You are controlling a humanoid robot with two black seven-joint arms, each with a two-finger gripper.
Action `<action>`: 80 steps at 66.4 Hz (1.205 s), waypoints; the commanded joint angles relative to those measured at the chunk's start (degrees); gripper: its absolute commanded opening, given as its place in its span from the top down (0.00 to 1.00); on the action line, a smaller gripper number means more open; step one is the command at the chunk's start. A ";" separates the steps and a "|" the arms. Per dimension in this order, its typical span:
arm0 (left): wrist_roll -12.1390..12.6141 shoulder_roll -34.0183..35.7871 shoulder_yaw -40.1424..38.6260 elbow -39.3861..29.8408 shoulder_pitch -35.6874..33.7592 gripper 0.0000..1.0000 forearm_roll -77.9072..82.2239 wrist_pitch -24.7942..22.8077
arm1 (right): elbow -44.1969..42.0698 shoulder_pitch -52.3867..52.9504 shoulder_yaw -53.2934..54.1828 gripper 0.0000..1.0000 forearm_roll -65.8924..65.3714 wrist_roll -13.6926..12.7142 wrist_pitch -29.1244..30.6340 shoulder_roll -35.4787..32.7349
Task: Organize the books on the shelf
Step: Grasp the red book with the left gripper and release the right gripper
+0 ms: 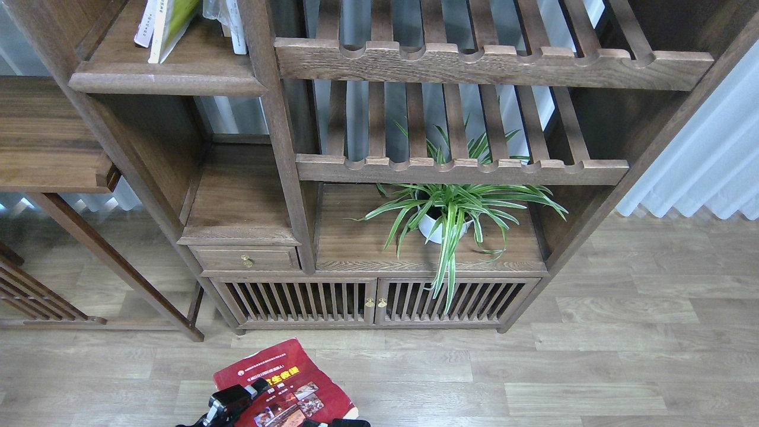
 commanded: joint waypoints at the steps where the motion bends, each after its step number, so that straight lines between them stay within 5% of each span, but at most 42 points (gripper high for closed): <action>1: 0.03 1.11 0.05 -0.28 0.10 0.95 -0.02 0.02 | -0.43 0.68 0.56 0.75 -0.19 0.53 0.01 -0.06; 17: 0.03 2.35 -0.03 -0.54 0.19 0.95 0.07 0.02 | -0.87 1.91 0.64 0.67 -0.46 0.71 0.01 -0.06; 27: 0.03 2.61 -0.12 -0.45 0.19 0.95 0.07 0.02 | -2.36 3.23 0.64 0.37 -1.95 0.62 0.01 -0.06; 31: 0.03 2.61 -0.82 -0.37 0.19 0.95 0.07 0.02 | -4.29 4.02 0.64 0.14 -3.79 0.71 0.01 -0.06; 35: 0.12 2.96 -1.26 0.16 0.19 0.96 0.15 0.02 | -5.79 4.55 0.64 0.02 -4.32 0.71 0.01 -0.06; 47: -0.32 8.50 -3.02 1.83 -1.39 0.96 0.15 0.02 | -6.41 4.64 4.50 0.01 -3.88 0.79 0.01 -0.06; 80: -2.08 9.90 -3.11 3.41 -3.06 0.98 0.15 0.02 | -6.49 3.93 10.31 0.01 -3.80 0.79 0.01 -0.06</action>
